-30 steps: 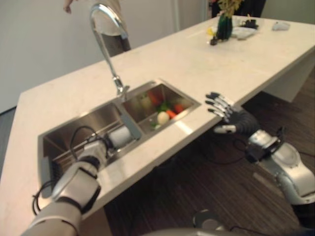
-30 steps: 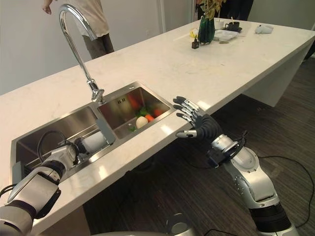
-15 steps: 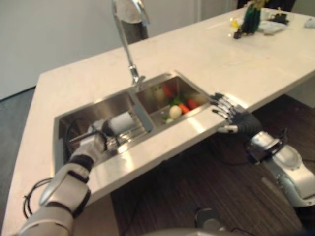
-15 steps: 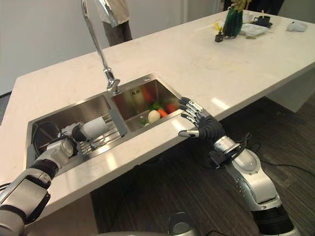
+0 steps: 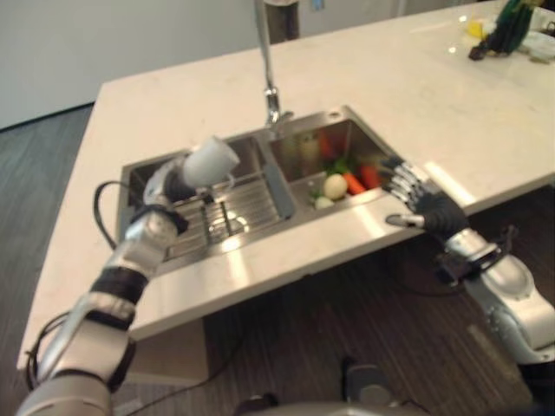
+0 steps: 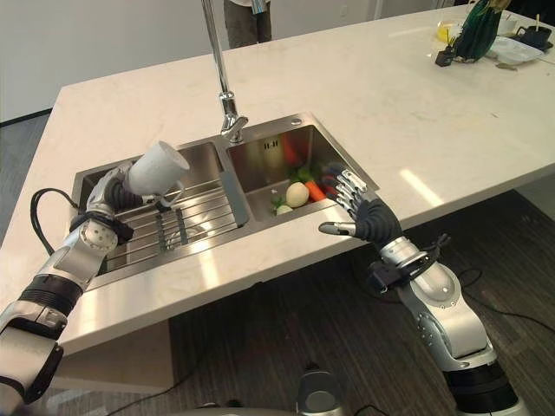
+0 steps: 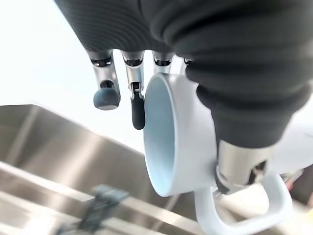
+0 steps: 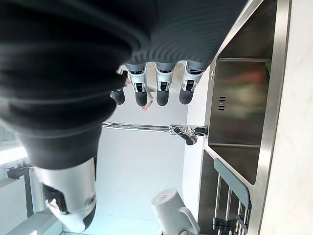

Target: Place the dishes in the dishwasher.

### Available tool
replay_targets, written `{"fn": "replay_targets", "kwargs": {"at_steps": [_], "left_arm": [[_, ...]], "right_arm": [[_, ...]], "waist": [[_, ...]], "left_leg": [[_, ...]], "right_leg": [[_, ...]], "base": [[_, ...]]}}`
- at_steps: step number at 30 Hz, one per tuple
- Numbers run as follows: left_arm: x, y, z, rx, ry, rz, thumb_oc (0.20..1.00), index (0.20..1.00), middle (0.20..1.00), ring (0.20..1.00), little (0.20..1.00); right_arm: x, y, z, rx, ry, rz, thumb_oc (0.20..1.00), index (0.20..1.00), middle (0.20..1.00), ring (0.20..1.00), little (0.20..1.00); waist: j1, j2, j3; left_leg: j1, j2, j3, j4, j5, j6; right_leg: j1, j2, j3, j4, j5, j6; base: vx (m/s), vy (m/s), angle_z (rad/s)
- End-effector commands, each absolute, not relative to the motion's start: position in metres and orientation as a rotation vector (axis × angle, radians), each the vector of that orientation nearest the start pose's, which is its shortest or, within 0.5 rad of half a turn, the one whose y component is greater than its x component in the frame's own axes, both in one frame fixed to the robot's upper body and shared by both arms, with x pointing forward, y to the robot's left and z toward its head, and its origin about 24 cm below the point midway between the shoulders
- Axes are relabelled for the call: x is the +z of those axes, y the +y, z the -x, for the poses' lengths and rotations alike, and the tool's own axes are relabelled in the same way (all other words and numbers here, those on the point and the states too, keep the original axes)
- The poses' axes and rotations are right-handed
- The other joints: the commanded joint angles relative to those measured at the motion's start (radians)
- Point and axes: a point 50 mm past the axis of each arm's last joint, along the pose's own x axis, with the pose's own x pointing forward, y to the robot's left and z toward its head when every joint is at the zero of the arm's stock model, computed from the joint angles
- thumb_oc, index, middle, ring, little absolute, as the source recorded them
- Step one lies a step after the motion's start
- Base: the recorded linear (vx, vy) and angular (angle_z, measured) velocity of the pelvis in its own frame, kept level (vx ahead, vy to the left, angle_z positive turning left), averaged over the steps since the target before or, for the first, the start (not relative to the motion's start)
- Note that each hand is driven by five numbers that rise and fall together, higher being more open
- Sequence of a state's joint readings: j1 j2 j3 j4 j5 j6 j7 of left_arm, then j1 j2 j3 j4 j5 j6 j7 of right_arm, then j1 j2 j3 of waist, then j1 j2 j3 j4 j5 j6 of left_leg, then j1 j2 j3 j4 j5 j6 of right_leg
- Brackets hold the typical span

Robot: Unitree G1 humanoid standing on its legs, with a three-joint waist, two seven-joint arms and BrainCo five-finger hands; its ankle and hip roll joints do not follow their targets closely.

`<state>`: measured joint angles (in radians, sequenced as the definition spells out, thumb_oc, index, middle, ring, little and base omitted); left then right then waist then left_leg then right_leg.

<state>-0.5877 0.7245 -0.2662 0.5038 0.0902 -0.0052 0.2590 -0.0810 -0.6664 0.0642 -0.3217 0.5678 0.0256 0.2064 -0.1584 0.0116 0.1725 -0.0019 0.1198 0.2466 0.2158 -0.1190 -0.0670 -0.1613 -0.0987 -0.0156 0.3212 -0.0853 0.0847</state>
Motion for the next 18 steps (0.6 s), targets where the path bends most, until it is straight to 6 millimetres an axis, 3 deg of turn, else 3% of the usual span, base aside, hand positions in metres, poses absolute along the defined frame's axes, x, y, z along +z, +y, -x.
{"fn": "replay_targets", "kwargs": {"at_steps": [1,2,6,13,14,18], "left_arm": [[0.194,0.269,-0.339,0.316,-0.4,-0.745,0.2,0.2,0.2,0.2,0.2],[0.213,0.254,-0.324,0.295,-0.544,-0.642,0.2,0.2,0.2,0.2,0.2],[0.223,0.242,-0.298,0.267,-0.688,-0.499,0.2,0.2,0.2,0.2,0.2],[0.214,0.236,-0.26,0.202,-0.764,-0.264,0.2,0.2,0.2,0.2,0.2],[0.209,0.237,-0.249,0.172,-0.77,-0.143,0.2,0.2,0.2,0.2,0.2],[0.199,0.235,-0.23,0.129,-0.768,-0.056,0.2,0.2,0.2,0.2,0.2]], "right_arm": [[0.17,-0.195,-0.247,0.415,-0.423,0.099,1.0,1.0,1.0,1.0,1.0],[0.171,-0.194,-0.246,0.396,-0.444,0.085,1.0,1.0,1.0,1.0,1.0],[0.177,-0.19,-0.242,0.373,-0.494,0.062,1.0,1.0,1.0,1.0,1.0],[0.185,-0.184,-0.233,0.36,-0.564,0.041,1.0,1.0,1.0,1.0,1.0],[0.189,-0.182,-0.231,0.361,-0.598,0.039,1.0,1.0,1.0,1.0,1.0],[0.196,-0.177,-0.226,0.371,-0.643,0.038,1.0,1.0,1.0,1.0,1.0]], "waist": [[0.014,-0.009,-0.054],[0.035,-0.017,-0.054],[0.07,-0.028,-0.052],[0.121,-0.038,-0.047],[0.149,-0.037,-0.034],[0.2,-0.021,-0.007]], "left_leg": [[-0.066,-0.051,-0.068,0.084,-0.07,0.051],[-0.072,-0.05,-0.08,0.084,-0.07,0.049],[-0.08,-0.045,-0.1,0.084,-0.066,0.046],[-0.089,-0.025,-0.127,0.084,-0.042,0.026],[-0.095,-0.009,-0.132,0.084,-0.015,0.009],[-0.151,0.02,-0.162,0.084,0.051,-0.027]], "right_leg": [[0.037,-0.008,-0.04,-0.021,0.007,0.06],[0.039,-0.009,-0.049,-0.021,0.001,0.058],[0.045,-0.007,-0.068,-0.021,-0.01,0.05],[0.058,0.007,-0.103,-0.021,-0.031,0.026],[0.062,0.007,-0.13,-0.021,-0.034,0.013],[0.073,0.007,-0.179,-0.021,-0.038,0.0]], "base": [[0.01,-0.117,0.08],[0.01,-0.128,0.09],[0.0,-0.125,0.14],[0.01,-0.171,0.24],[0.01,-0.214,0.4],[-0.06,-0.136,0.49]]}}
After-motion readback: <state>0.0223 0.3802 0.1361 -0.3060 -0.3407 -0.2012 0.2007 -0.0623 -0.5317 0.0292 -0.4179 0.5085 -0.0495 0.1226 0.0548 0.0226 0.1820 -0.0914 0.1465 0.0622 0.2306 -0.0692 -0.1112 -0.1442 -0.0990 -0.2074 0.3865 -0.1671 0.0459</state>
